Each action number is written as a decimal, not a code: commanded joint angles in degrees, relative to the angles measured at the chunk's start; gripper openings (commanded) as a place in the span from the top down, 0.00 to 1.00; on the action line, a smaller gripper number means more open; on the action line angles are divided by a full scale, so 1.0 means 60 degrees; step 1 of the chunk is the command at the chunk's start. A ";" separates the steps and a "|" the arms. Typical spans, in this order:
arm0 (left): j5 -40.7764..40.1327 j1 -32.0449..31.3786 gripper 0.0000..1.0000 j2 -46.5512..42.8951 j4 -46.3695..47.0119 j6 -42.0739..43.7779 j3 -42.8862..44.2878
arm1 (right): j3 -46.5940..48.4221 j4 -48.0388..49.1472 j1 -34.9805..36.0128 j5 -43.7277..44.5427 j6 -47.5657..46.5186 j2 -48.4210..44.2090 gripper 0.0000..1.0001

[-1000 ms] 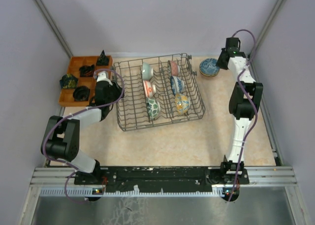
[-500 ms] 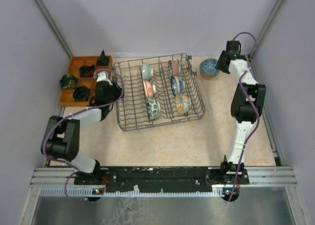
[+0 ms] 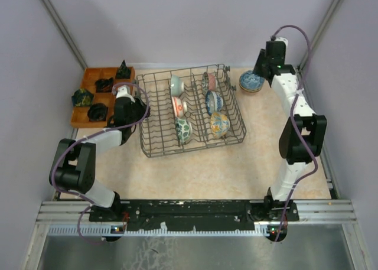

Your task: Unload the bowls from the dish rack

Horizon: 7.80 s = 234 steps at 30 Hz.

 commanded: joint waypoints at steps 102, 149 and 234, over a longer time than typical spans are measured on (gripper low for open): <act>-0.0332 -0.0176 0.09 -0.0998 -0.0080 -0.0570 -0.0551 | -0.1936 -0.3129 0.8244 1.0229 -0.0446 -0.1372 1.00; -0.1053 -0.0148 0.01 -0.2621 -0.0572 -0.0810 -0.0964 | 0.2481 0.0036 -0.0922 -0.1803 0.0869 0.1404 1.00; -0.0609 -0.0148 0.01 -0.2479 -0.0089 -0.0852 -0.1096 | -0.1104 0.1032 -0.1239 -0.1725 0.0814 -0.0389 0.73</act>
